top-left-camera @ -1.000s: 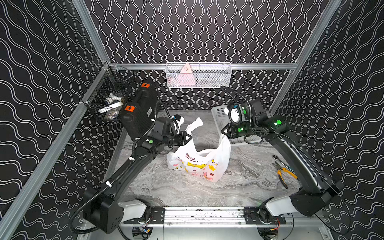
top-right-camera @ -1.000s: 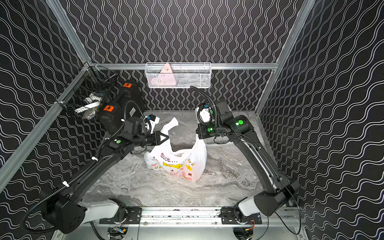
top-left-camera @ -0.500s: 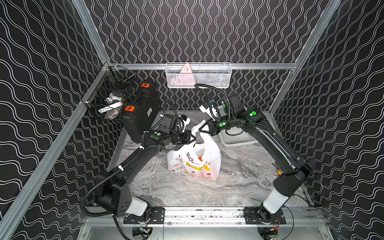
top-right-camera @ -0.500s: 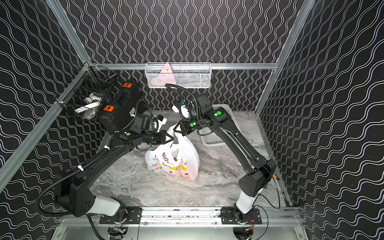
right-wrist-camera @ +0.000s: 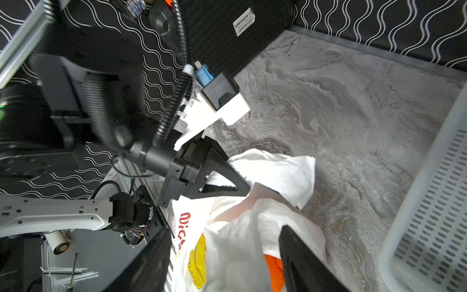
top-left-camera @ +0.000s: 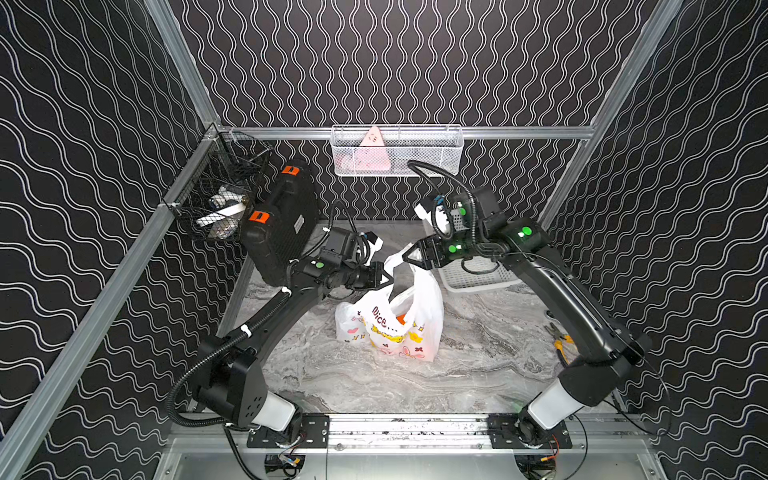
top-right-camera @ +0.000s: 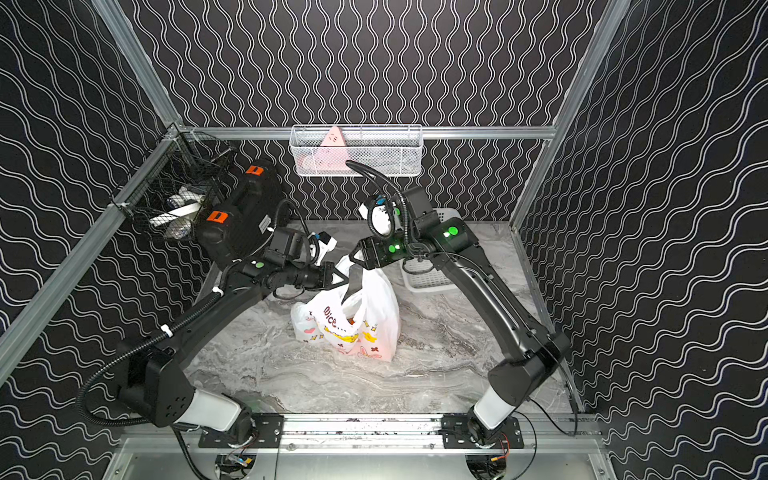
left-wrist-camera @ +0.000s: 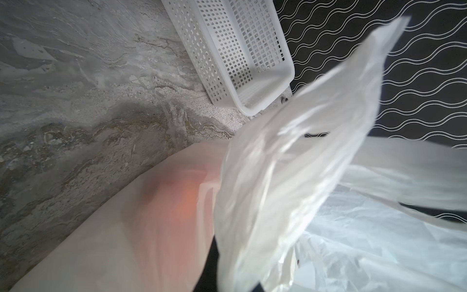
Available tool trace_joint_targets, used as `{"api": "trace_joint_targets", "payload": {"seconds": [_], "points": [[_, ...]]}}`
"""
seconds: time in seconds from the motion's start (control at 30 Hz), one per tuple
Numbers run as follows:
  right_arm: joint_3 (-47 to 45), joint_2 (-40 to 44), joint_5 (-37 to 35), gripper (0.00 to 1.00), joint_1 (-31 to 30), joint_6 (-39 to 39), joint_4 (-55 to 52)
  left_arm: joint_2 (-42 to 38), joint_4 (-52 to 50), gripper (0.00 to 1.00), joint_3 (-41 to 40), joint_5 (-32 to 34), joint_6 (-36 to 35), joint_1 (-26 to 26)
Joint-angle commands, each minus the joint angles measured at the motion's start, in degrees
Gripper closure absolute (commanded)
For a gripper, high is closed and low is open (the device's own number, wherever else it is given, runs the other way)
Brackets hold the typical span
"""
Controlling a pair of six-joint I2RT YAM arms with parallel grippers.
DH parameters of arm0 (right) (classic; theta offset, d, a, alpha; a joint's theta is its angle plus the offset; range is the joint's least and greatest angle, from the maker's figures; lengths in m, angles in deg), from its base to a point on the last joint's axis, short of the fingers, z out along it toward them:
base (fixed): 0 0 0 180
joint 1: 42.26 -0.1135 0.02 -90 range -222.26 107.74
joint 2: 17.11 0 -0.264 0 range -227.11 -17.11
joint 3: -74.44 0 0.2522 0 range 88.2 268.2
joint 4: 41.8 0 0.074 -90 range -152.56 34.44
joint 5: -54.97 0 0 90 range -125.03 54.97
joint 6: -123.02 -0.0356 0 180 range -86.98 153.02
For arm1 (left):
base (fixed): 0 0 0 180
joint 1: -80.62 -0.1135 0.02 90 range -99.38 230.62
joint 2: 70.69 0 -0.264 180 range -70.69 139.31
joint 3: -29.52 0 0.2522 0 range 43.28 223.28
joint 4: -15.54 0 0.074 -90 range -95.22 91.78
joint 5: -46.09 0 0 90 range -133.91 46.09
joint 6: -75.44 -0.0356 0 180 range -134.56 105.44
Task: Place the oranges into plastic bags & tie knots
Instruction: Tie the plastic bag at the center of the board.
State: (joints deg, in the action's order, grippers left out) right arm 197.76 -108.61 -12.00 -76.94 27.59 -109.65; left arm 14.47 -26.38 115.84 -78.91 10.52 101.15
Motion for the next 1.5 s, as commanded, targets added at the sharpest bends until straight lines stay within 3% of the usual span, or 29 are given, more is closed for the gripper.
{"api": "trace_joint_targets", "payload": {"seconds": [0.0, 0.17, 0.3, 0.43, 0.63, 1.03, 1.23, 1.37, 1.47], "points": [[-2.76, 3.78, -0.21, 0.21, 1.88, -0.81, -0.54, 0.56, -0.75, 1.0, 1.25, -0.62, -1.89, -0.14], [-11.31, 10.86, 4.51, 0.1, 6.21, -0.4, 1.58, 0.87, -0.7, 1.0, 1.89, -0.76, -1.73, -0.33], [-18.16, 16.29, 13.47, 0.05, 10.34, -1.01, 6.64, 0.88, -1.26, 1.0, 1.98, -1.01, -1.88, -0.32], [-25.42, 18.91, 16.02, 0.04, 11.58, 1.28, 12.03, 0.71, -1.59, 1.0, 1.88, -1.21, -2.2, -0.32], [-33.53, 17.7, 22.32, 0.03, 11.8, 5.55, 23.6, 0.27, -2.27, 1.0, 1.89, -1.28, -2.66, -0.41], [-32.65, 10.09, 21.34, 0.04, 11.72, 11.94, 26.57, -0.27, -3.73, 1.0, 2.28, -1.5, -3.37, -0.53], [-32.64, 7.85, 25.27, 0.18, 11.55, 11.19, 28.02, 0.61, -4.08, 1.0, 3.1, -1.76, -3.55, -0.54], [-33.43, 7.83, 25.16, 0.38, 11.54, 9.97, 30.03, 1.14, -4.1, 1.0, 3.64, -1.73, -3.51, -0.5], [-33.87, 7.77, 25.14, 0.6, 11.38, 9.46, 30.61, 1.49, -4.3, 1.0, 4.08, -1.67, -3.57, -0.52]]}}
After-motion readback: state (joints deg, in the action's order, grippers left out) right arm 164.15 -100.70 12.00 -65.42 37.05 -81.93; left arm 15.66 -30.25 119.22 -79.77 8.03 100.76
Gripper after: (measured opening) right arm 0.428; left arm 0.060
